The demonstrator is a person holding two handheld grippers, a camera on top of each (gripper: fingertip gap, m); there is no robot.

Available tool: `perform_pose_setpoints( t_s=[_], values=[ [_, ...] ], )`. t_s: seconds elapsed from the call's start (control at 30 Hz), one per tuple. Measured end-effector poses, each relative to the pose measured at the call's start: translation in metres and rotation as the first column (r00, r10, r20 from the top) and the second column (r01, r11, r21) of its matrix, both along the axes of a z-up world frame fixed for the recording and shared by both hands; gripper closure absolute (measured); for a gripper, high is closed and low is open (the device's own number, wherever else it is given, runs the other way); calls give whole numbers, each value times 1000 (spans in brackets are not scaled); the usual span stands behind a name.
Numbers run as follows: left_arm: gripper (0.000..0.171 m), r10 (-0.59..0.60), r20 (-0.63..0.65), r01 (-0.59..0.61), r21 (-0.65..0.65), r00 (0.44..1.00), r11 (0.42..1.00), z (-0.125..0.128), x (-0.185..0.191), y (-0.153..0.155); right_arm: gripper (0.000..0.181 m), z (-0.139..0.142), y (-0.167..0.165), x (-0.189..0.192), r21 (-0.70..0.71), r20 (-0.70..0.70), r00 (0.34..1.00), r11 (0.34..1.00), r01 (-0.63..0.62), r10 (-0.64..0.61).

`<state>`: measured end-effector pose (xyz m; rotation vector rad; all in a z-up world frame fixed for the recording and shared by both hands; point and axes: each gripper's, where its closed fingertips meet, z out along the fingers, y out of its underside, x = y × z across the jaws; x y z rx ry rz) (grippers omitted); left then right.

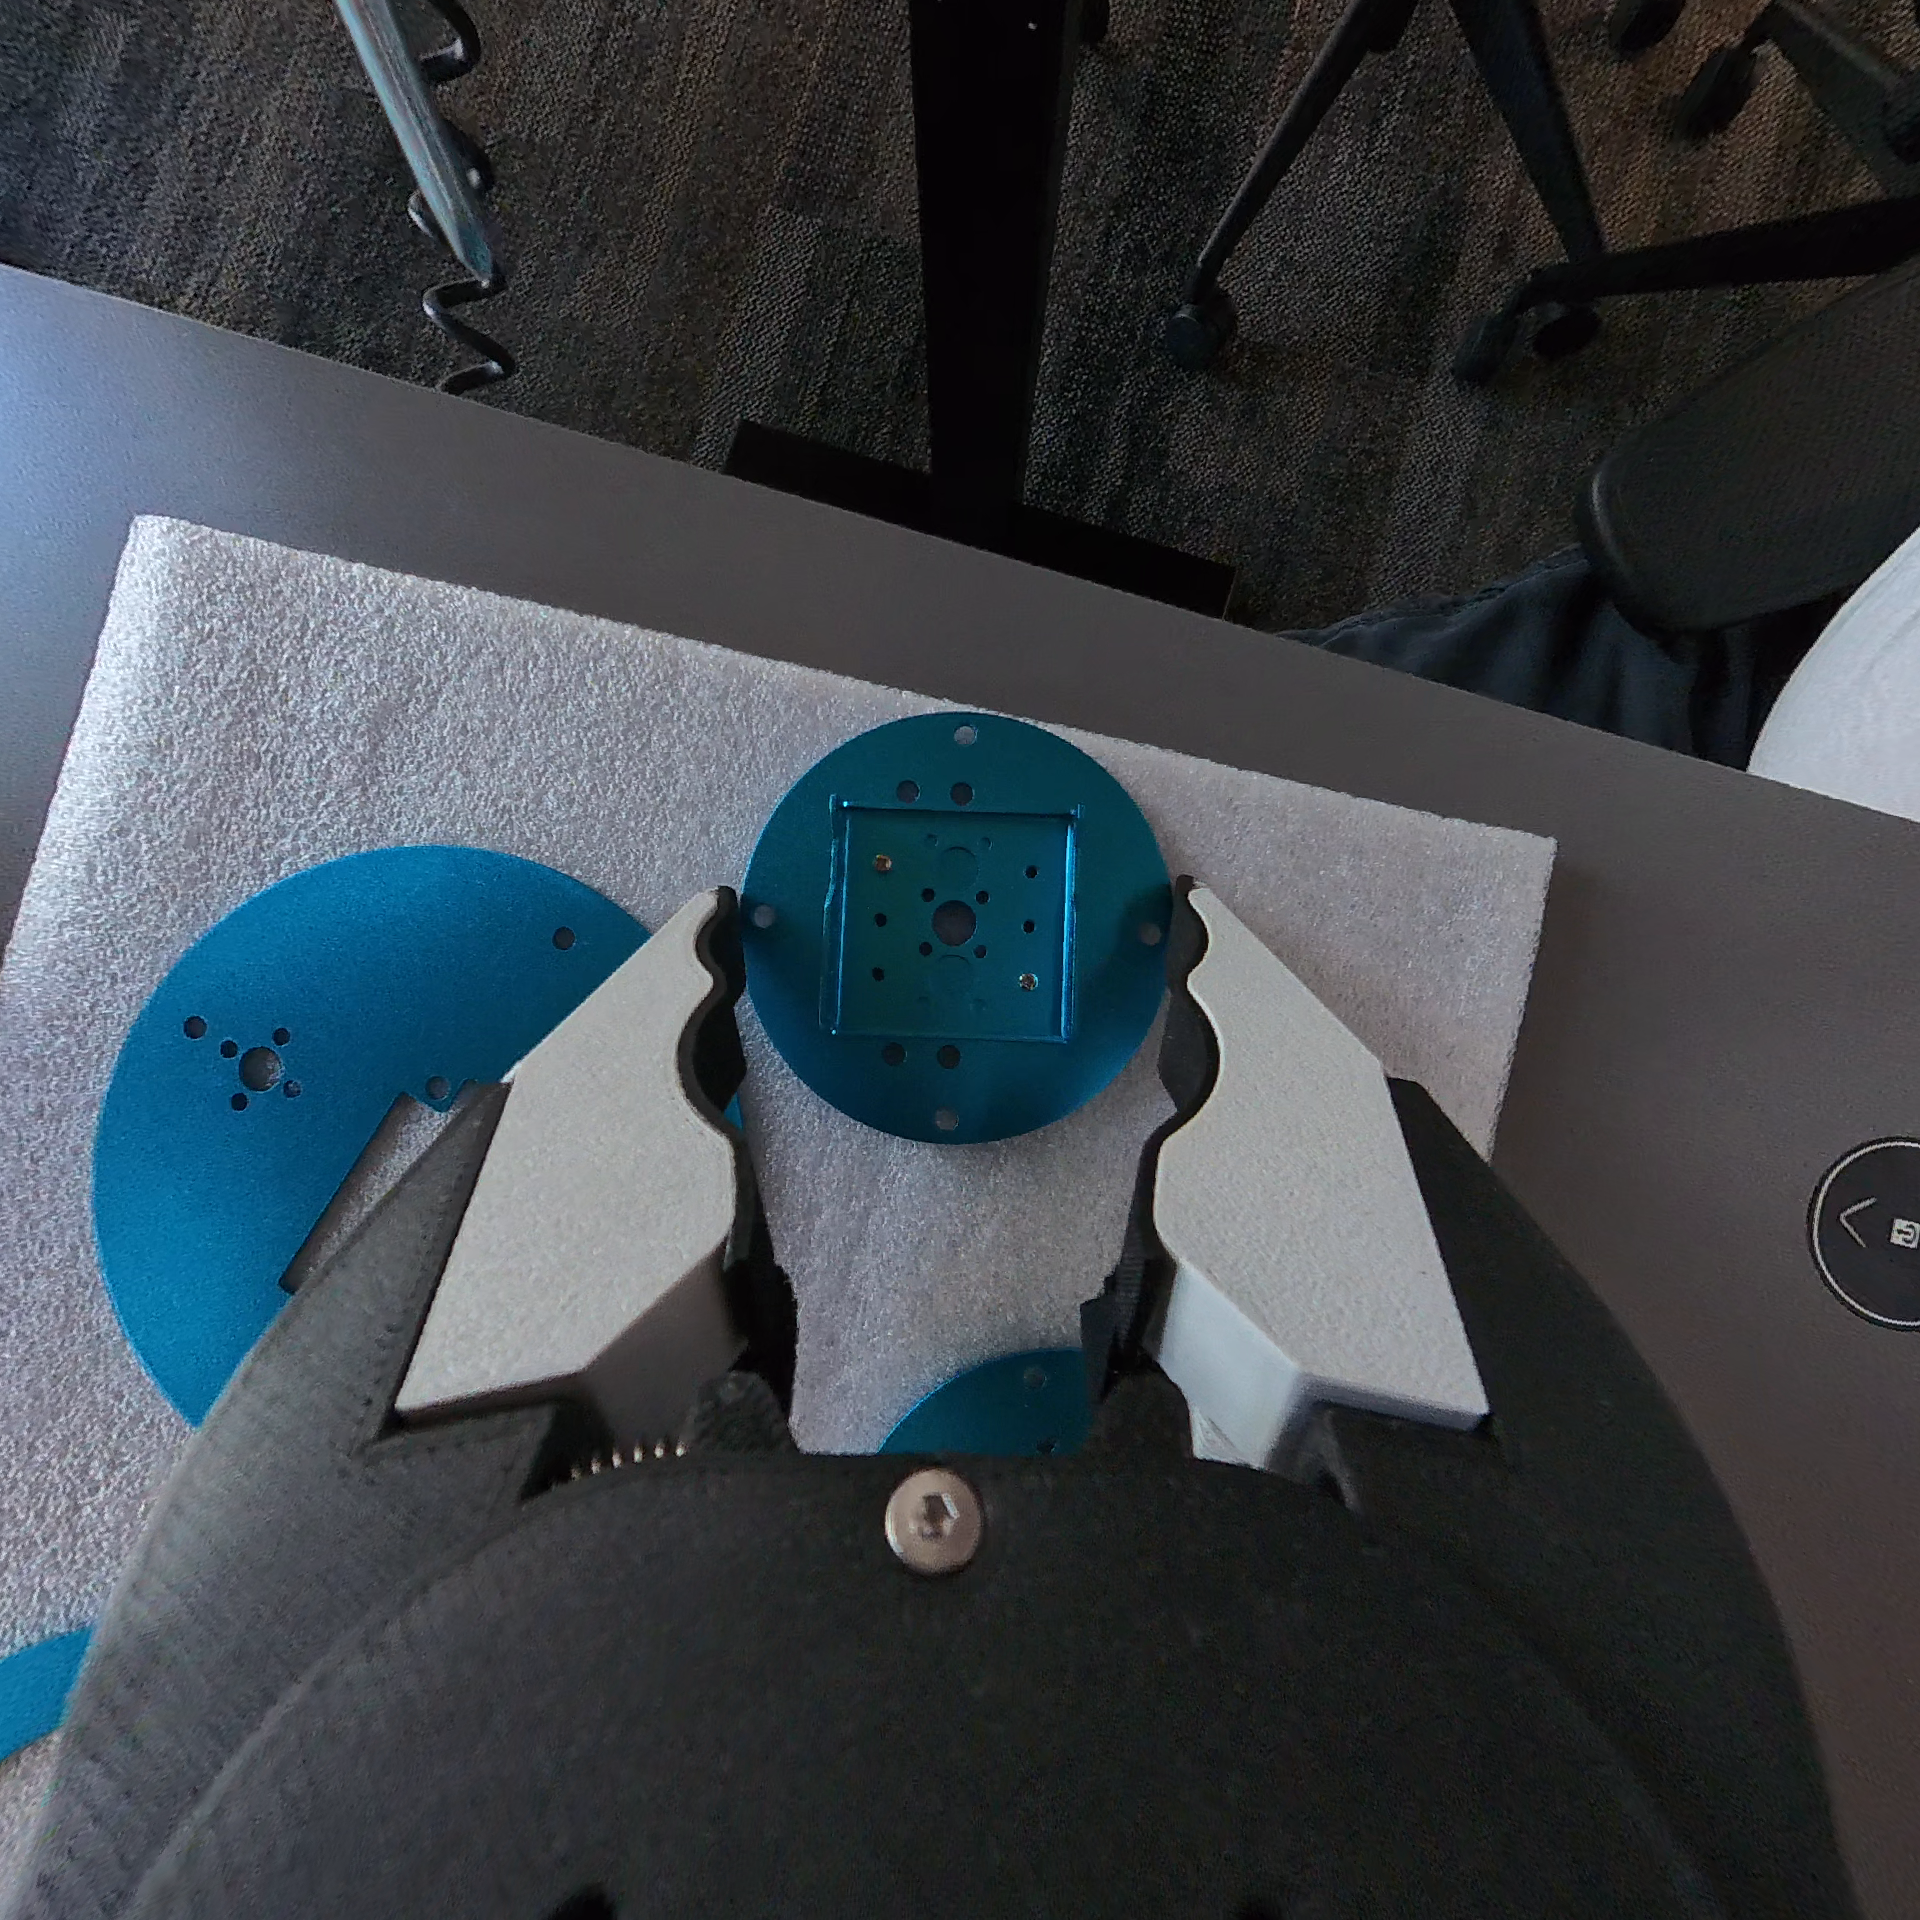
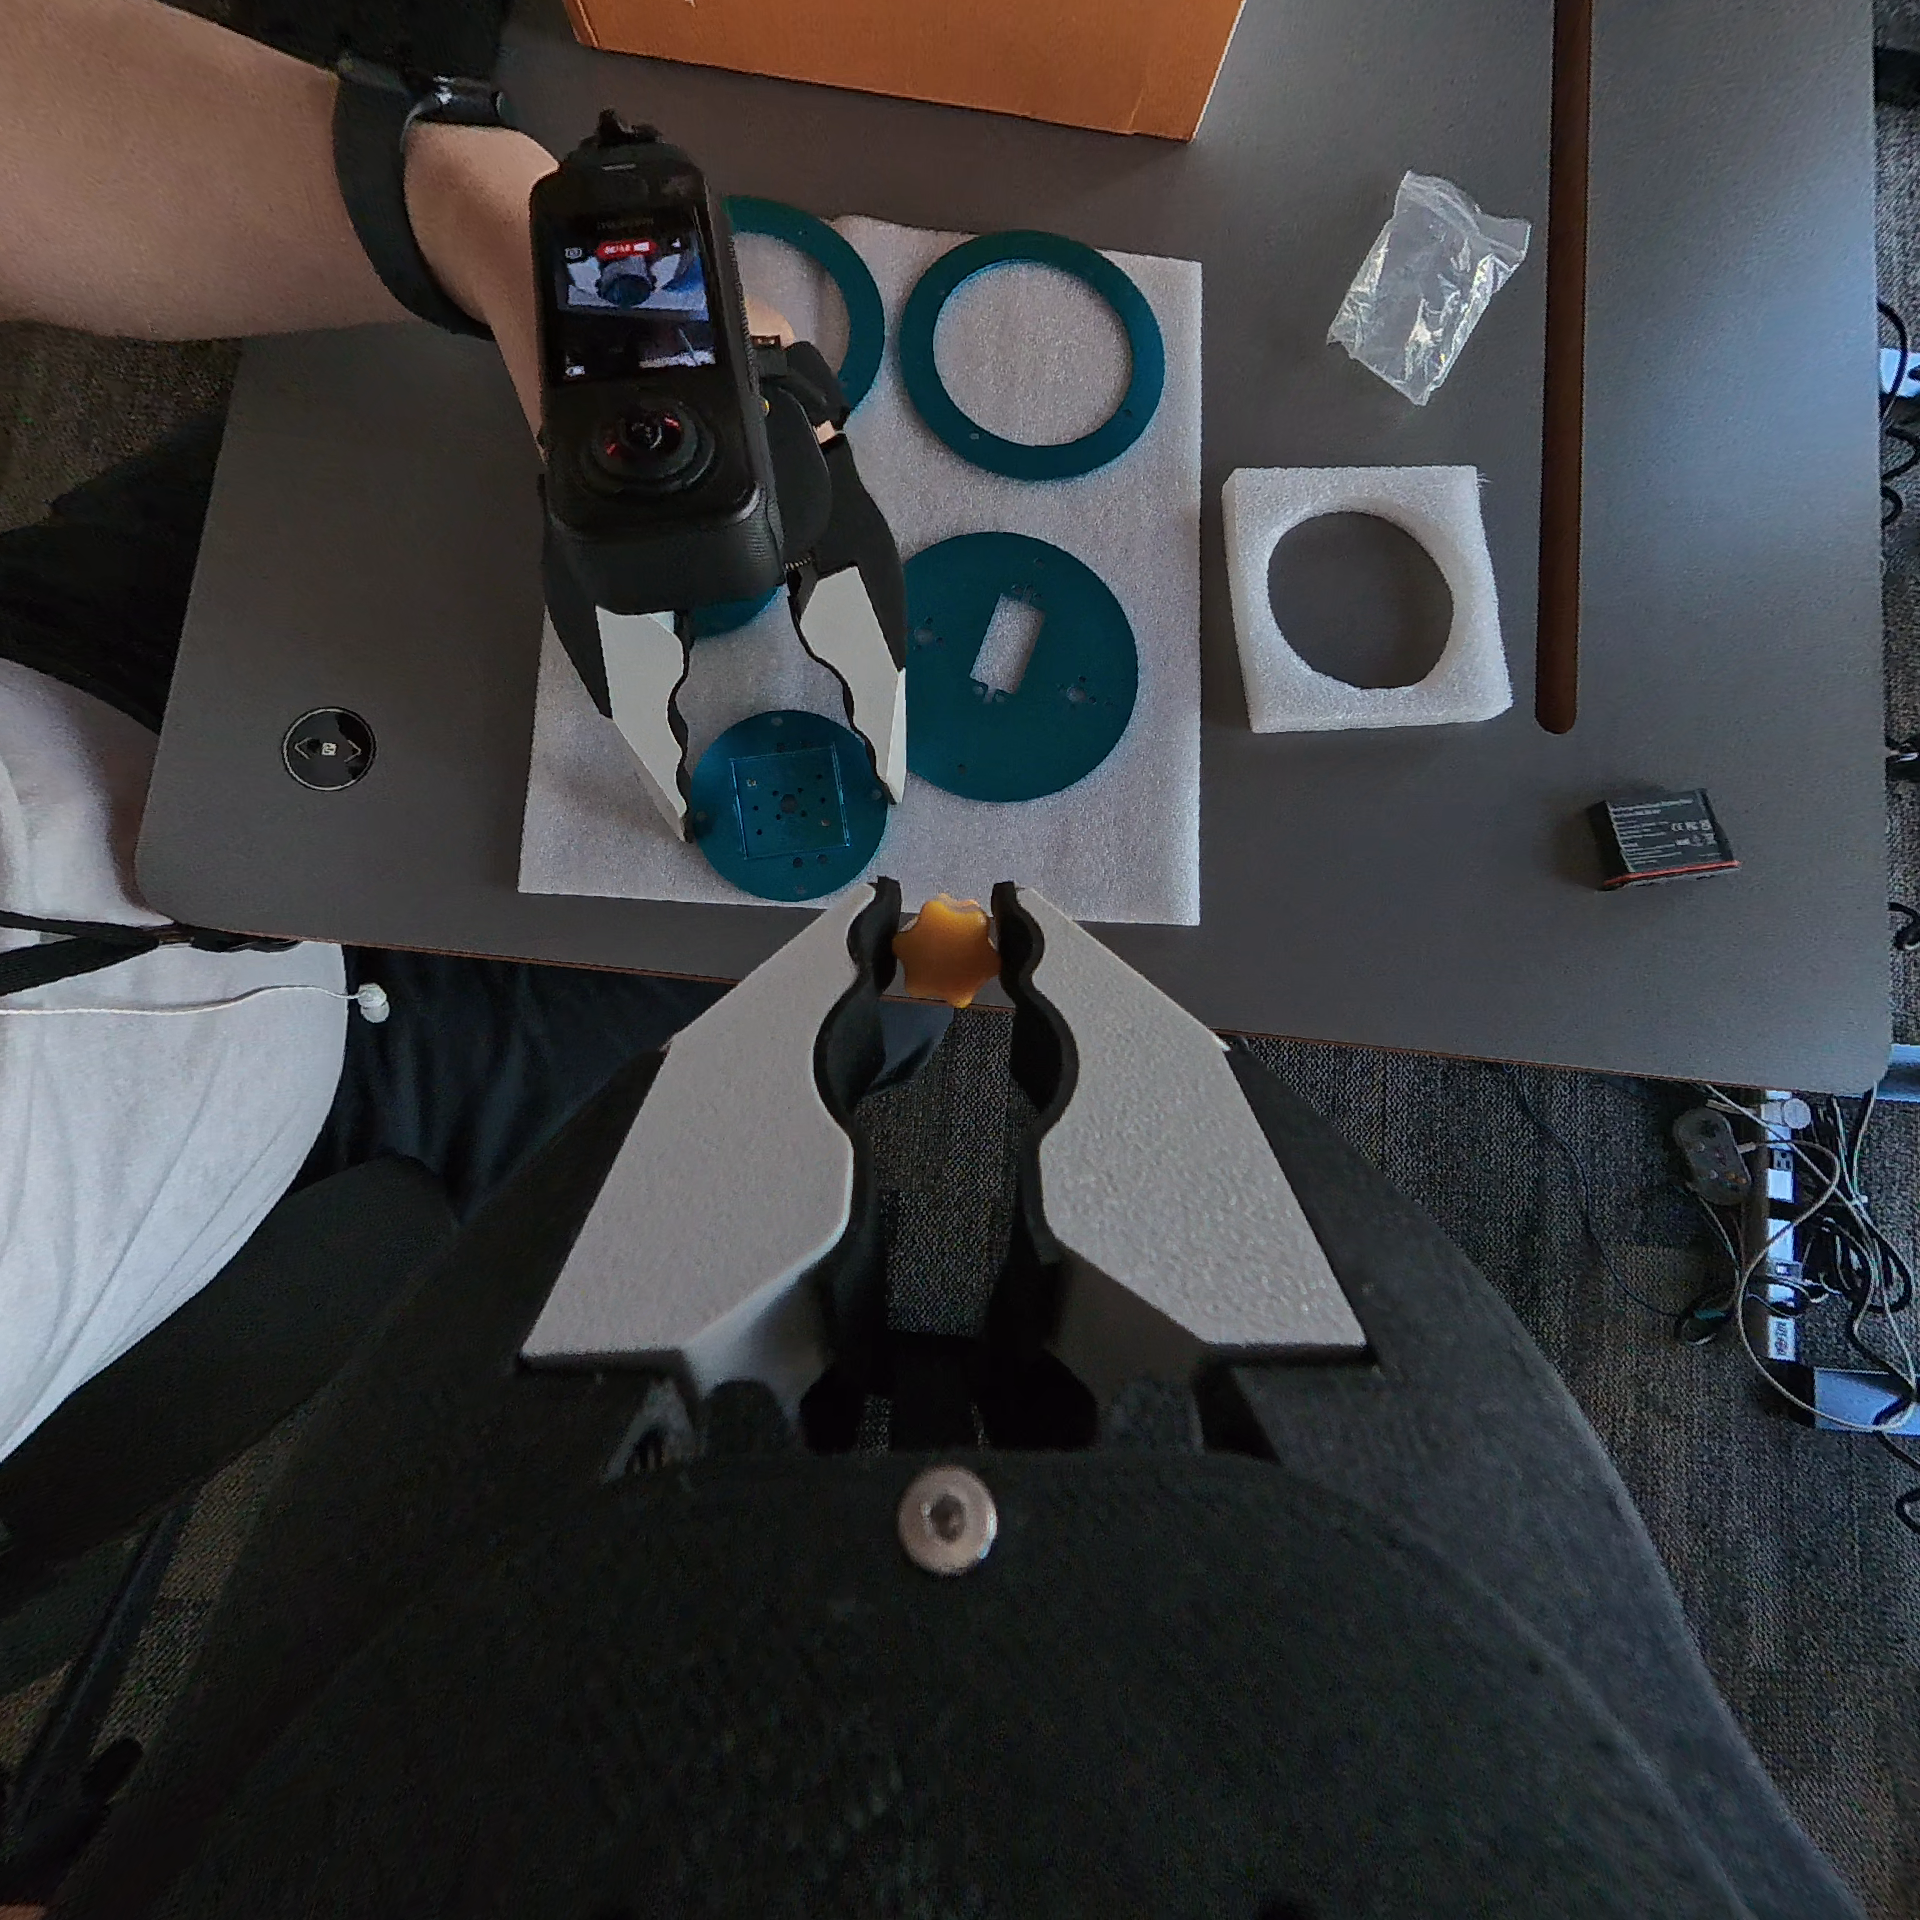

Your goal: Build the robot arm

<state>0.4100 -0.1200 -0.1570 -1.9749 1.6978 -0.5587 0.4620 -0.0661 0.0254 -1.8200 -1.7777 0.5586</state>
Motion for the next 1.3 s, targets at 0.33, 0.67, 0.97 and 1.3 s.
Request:
perform_pose_setpoints(
  t_s=[0.33, 0.67, 0.97, 1.3],
  values=[
    [91, 19, 5, -18, -13, 1000, 1000, 3, -4, 0, 163, -4, -1, 0, -6, 14, 1000, 1000, -5, 5],
    [91, 38, -42, -36, 30, 998, 999, 20, -27, -3, 163, -7, -2, -2, -13, 21, 1000, 1000, -13, 13],
    [91, 7, -57, -7, 0, 998, 1000, 14, -28, -20, 163, -11, -7, -5, -16, 31, 999, 1000, -27, 27],
    [91, -67, -50, 64, -47, 997, 997, 3, -15, -31, 163, -24, -23, -20, -53, 37, 996, 995, -81, 83]
  ],
)
